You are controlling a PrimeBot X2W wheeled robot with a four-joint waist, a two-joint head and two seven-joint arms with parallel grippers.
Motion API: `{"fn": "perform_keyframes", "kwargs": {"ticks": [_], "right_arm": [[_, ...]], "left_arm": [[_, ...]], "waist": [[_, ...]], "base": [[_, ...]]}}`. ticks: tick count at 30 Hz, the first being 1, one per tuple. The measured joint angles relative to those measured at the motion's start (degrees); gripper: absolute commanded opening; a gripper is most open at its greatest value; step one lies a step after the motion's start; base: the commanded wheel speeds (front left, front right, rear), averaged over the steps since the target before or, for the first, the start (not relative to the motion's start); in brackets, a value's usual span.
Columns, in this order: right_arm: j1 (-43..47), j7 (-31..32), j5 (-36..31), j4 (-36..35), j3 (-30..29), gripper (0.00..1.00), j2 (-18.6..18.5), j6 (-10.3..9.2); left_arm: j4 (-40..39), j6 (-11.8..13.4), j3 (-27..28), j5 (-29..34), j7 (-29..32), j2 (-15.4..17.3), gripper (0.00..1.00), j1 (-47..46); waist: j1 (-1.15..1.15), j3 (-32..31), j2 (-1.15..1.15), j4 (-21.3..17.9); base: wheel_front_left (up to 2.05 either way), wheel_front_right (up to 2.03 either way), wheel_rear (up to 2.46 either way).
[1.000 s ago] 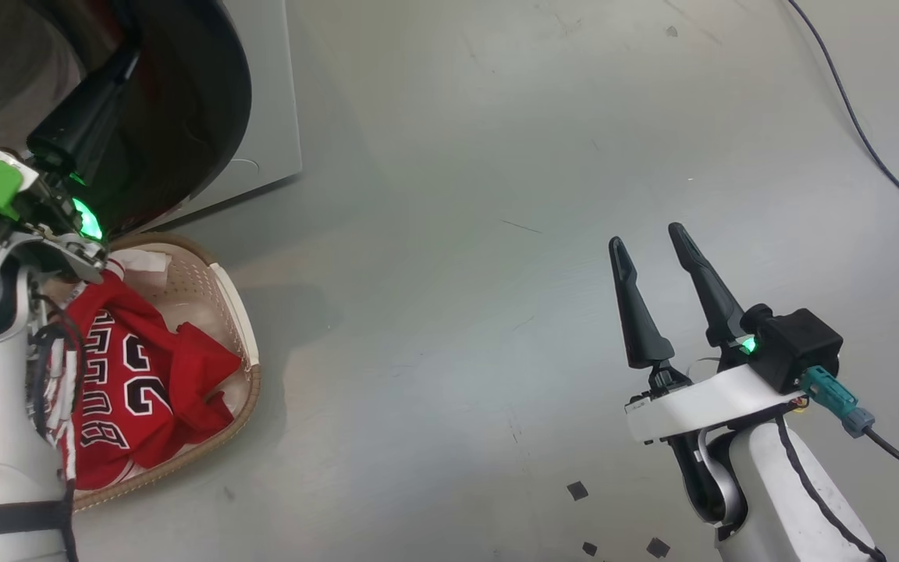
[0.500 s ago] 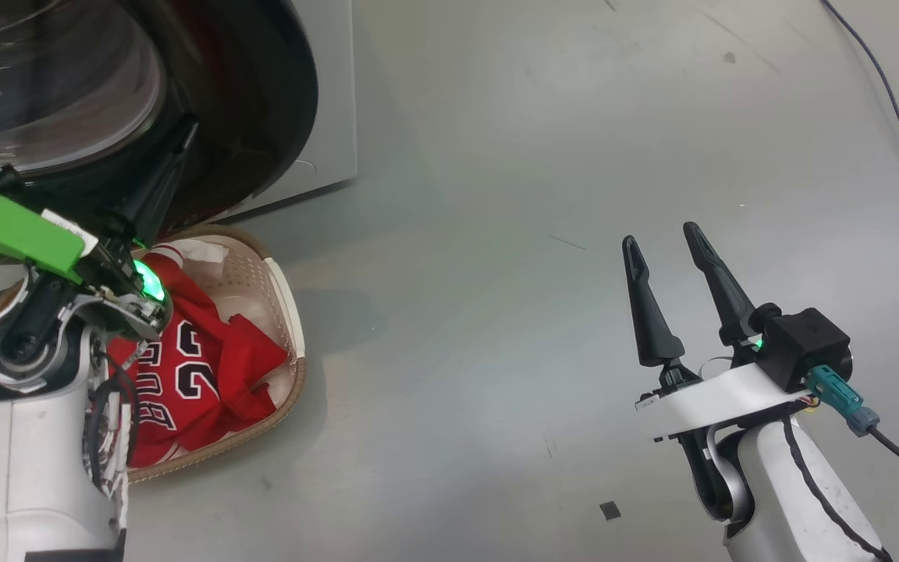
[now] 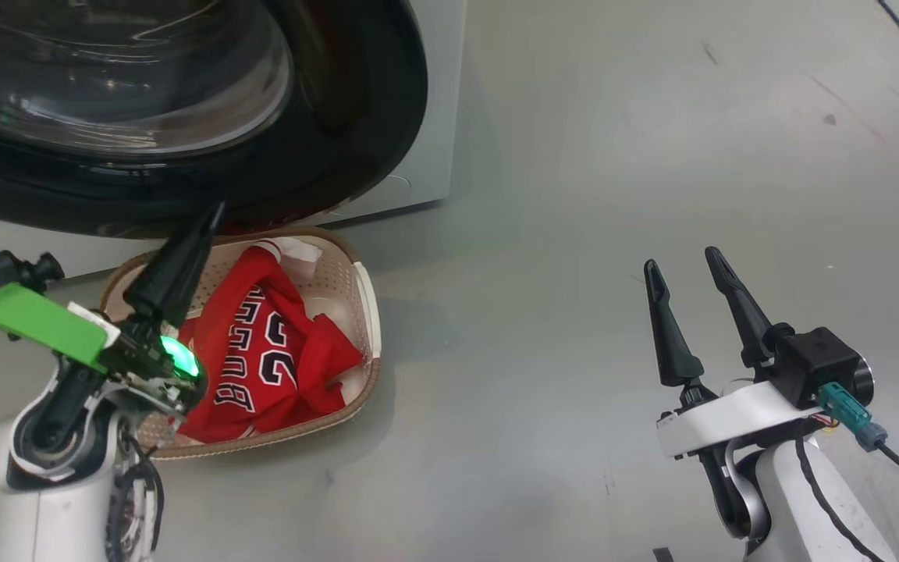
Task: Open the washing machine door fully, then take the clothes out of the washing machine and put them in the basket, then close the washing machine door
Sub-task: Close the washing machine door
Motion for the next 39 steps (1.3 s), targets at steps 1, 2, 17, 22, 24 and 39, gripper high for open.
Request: {"fn": "perform_keyframes", "kwargs": {"ticks": [1, 2, 17, 22, 24, 39], "right_arm": [[0.2, 0.0, -0.1, 0.1, 0.0, 1.0, 0.0, 0.01], [0.5, 0.0, -0.1, 0.2, 0.0, 1.0, -0.1, 0.01], [3.7, 0.0, -1.1, 2.1, 0.6, 1.0, 0.0, 0.54], [4.7, 0.0, -1.1, 2.2, 0.1, 1.0, 0.1, 0.53], [5.1, 0.0, -1.2, 2.2, 0.0, 1.0, 0.1, 0.53], [6.1, 0.0, -1.9, 2.1, -1.3, 1.0, 0.1, -0.03]], "left_arm": [[-0.4, 0.0, -0.4, -0.4, 0.0, 0.0, 0.0, 1.1], [-0.6, 0.0, -0.9, -0.4, 0.1, 0.0, 0.0, 2.1], [-5.1, 0.0, -2.1, -1.4, -4.5, 0.0, 1.0, 14.6], [-7.2, 0.0, -1.4, -0.8, -9.0, 0.1, 1.0, 16.2], [-8.3, 0.0, -0.9, 0.4, -10.9, 0.1, 1.0, 16.4], [-16.7, 0.0, -2.4, 42.3, -32.1, 6.0, 1.0, 16.8]], "waist": [[0.0, -0.3, 0.0, 0.6], [0.0, -0.7, 0.0, 1.2], [0.0, -7.5, 0.0, 6.6], [0.0, -9.1, 0.0, 7.7], [0.0, -9.6, 0.0, 8.1], [0.0, -12.0, 0.0, 9.0]], "base": [[0.0, 0.0, 0.0], [0.0, 0.0, 0.0], [0.0, 0.0, 0.0], [0.0, 0.0, 0.0], [0.0, 0.0, 0.0], [0.0, 0.0, 0.0]]}}
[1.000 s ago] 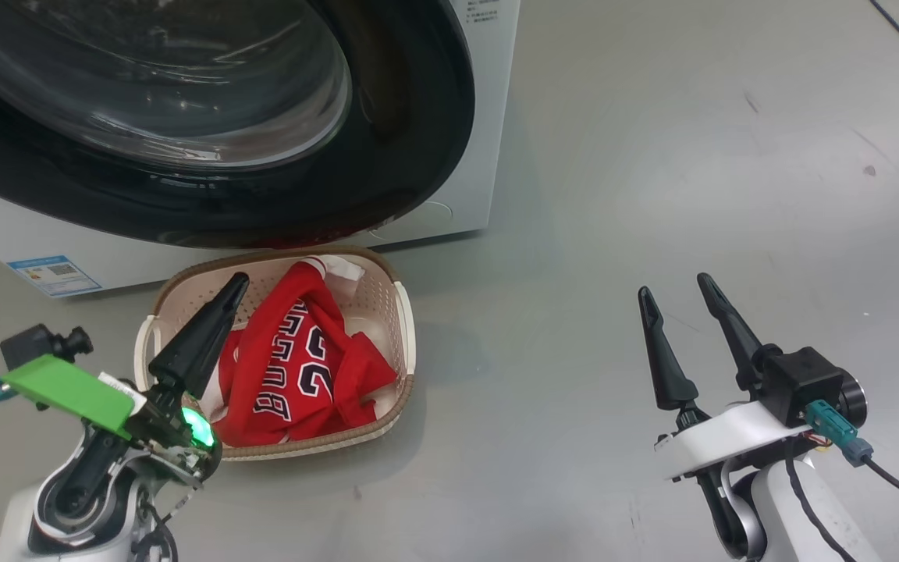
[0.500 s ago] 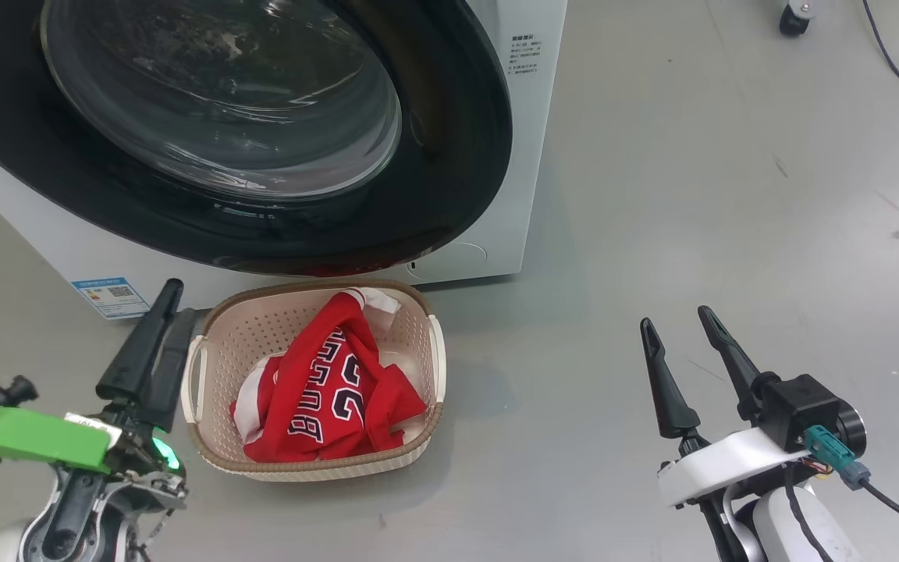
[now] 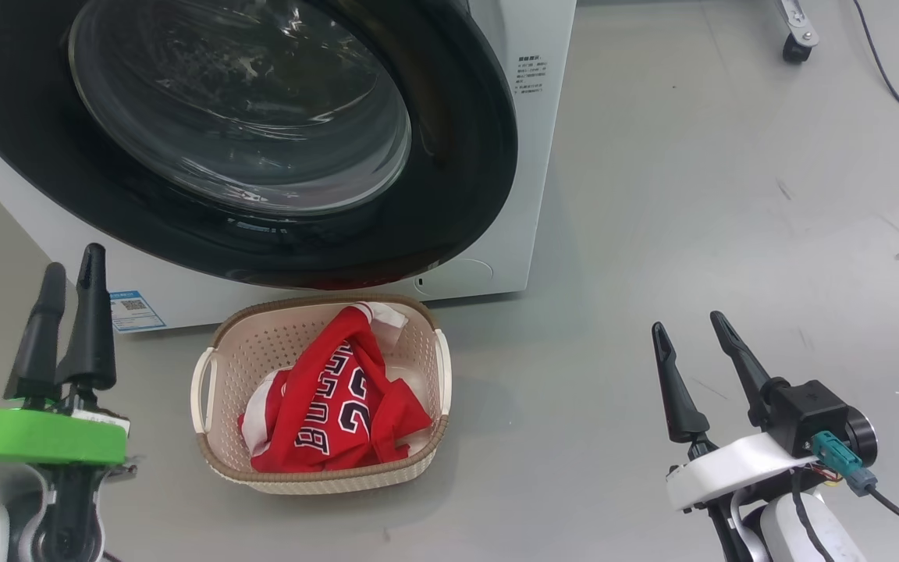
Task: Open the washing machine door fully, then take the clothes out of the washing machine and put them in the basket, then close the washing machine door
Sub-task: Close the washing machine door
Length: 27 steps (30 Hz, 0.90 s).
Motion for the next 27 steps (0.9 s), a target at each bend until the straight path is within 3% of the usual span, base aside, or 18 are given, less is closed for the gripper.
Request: {"fn": "perform_keyframes", "kwargs": {"ticks": [6, 9, 21, 27], "right_arm": [[0.4, 0.0, -0.3, 0.0, -0.2, 1.0, 0.0, -0.02], [1.1, 0.0, -0.3, 0.0, -0.2, 1.0, 0.0, -0.02], [4.1, 0.0, -0.3, 0.1, -0.5, 1.0, 0.2, -0.88], [5.0, 0.0, -0.3, 0.1, -0.3, 1.0, 0.3, -0.89]], "left_arm": [[2.6, 0.2, -2.5, 17.2, -6.7, 3.3, 1.0, 4.2], [4.0, 2.3, -4.3, 22.2, -8.3, 3.4, 1.0, 5.9], [7.8, 9.3, -10.3, 32.1, -11.6, 2.0, 1.0, 10.6], [8.5, 10.8, -11.8, 33.5, -12.2, 0.8, 1.0, 11.6]], "waist": [[0.0, -1.2, 0.0, -0.3], [0.0, -1.8, 0.0, -0.5], [0.0, -4.1, 0.0, -0.4], [0.0, -4.4, 0.0, -0.2]], "base": [[0.0, 0.0, 0.0], [0.0, 0.0, 0.0], [0.0, 0.0, 0.0], [0.0, 0.0, 0.0]]}}
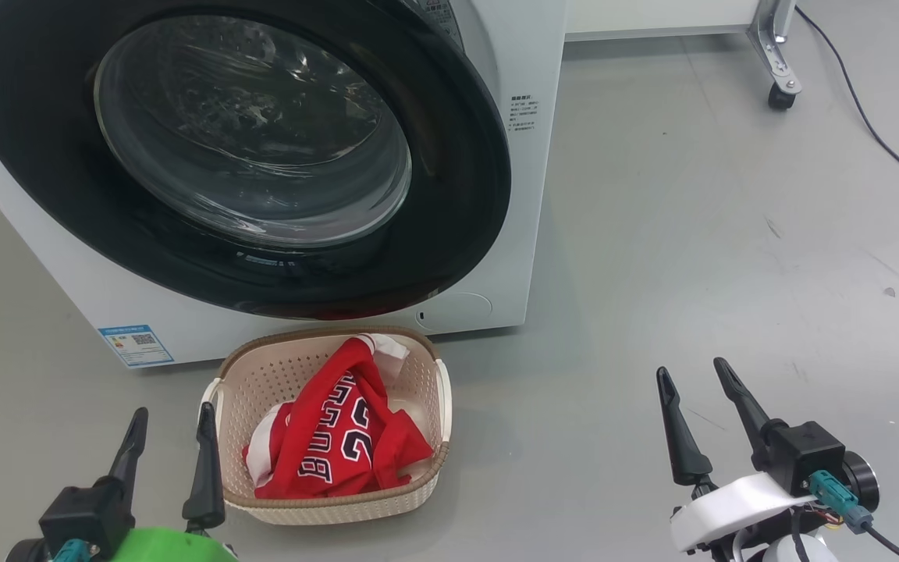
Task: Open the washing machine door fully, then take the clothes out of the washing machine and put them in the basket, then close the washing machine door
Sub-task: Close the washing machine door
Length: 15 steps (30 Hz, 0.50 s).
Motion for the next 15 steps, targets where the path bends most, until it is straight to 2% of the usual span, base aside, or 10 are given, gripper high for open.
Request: {"fn": "perform_keyframes", "kwargs": {"ticks": [15], "right_arm": [[0.2, 0.0, 0.0, 0.0, 0.2, 1.0, 0.1, 0.0]], "left_arm": [[0.9, 1.5, -0.3, 2.2, -0.7, -1.7, 1.0, 0.2]], "waist": [[0.0, -0.4, 0.0, 0.2]], "base": [[0.0, 0.0, 0.0]]}}
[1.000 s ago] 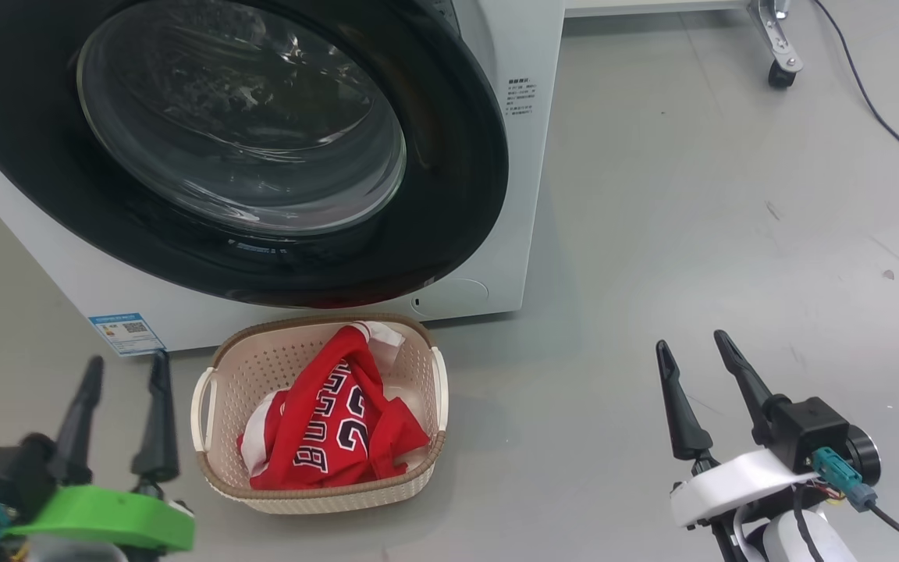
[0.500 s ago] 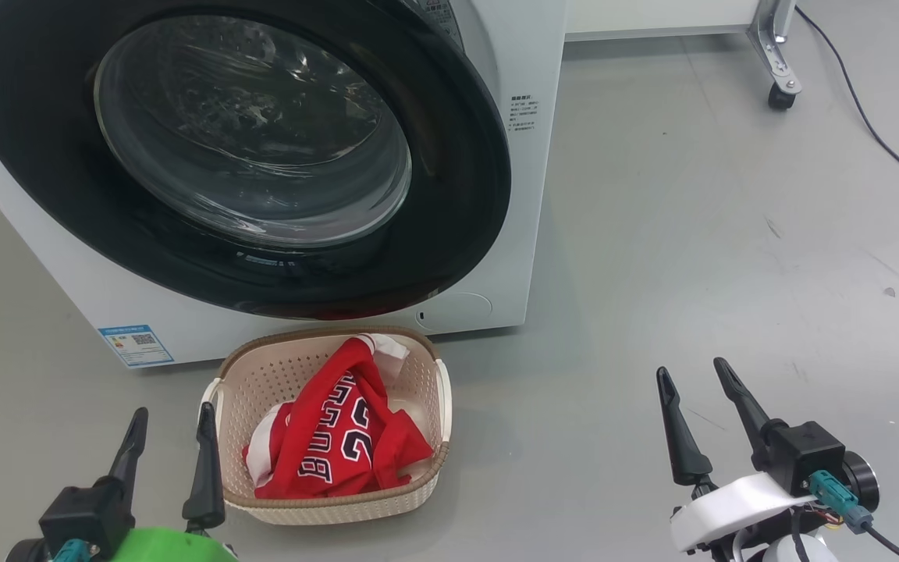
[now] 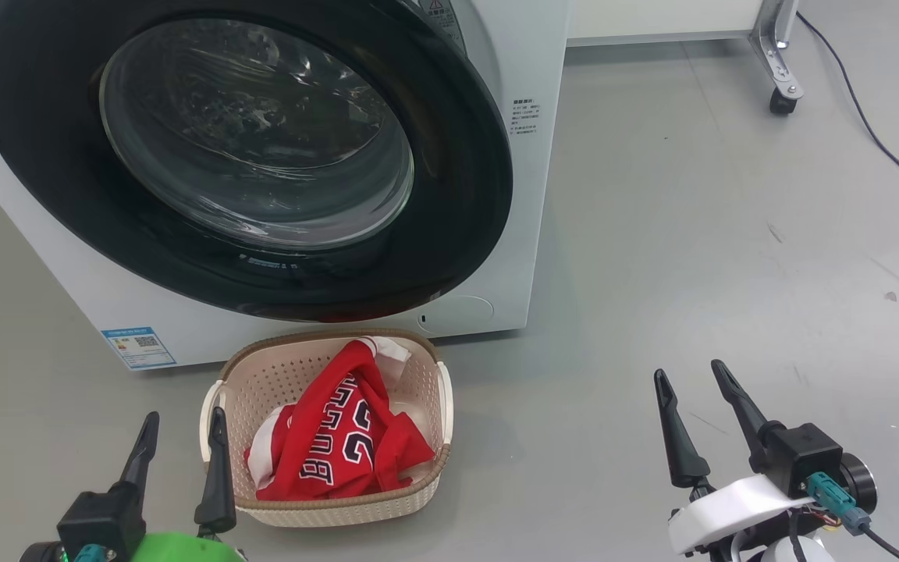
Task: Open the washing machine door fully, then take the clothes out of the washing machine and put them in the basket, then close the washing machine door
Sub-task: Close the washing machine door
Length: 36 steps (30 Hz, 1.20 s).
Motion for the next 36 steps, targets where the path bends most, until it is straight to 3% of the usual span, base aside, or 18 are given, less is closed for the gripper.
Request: {"fn": "perform_keyframes", "kwargs": {"ticks": [7, 8, 9, 10, 27, 36], "right_arm": [[0.1, 0.0, 0.0, 0.0, 0.1, 1.0, 0.1, 0.01], [0.1, 0.0, 0.0, 0.0, 0.2, 0.73, 0.1, 0.01], [0.1, 0.0, 0.0, 0.0, 0.2, 0.2, 0.1, 0.01], [0.1, 0.0, 0.0, 0.0, 0.2, 0.0, 0.1, 0.01], [0.1, 0.0, 0.1, 0.5, 0.1, 0.0, 0.0, 0.2], [-2.8, 0.0, 0.0, 0.9, 0.4, 0.0, -0.8, 1.55]], "left_arm": [[0.0, 0.2, 0.0, 0.3, 0.0, -0.1, 1.0, 0.0], [0.0, 0.2, 0.1, 0.3, 0.0, -0.2, 1.0, 0.0], [0.0, 0.3, 0.1, 0.4, -0.2, -0.2, 1.0, 0.0], [0.0, 0.4, 0.1, 0.6, -0.3, -0.2, 1.0, 0.0], [0.1, 0.6, -1.0, 3.0, -0.3, -0.4, 1.0, 0.0], [-0.3, 0.7, -2.0, 3.9, -0.3, -0.7, 1.0, -0.4]], "waist": [[0.0, 0.1, 0.0, -0.1], [0.0, 0.2, 0.0, -0.1], [0.0, 0.3, 0.0, -0.2], [0.0, 0.4, 0.0, -0.2], [0.0, 1.3, 0.0, 0.3], [0.0, 3.1, 0.0, 2.2]], "base": [[0.0, 0.0, 0.0], [0.0, 0.0, 0.0], [0.0, 0.0, 0.0], [0.0, 0.0, 0.0], [0.0, 0.0, 0.0], [0.0, 0.0, 0.0]]}}
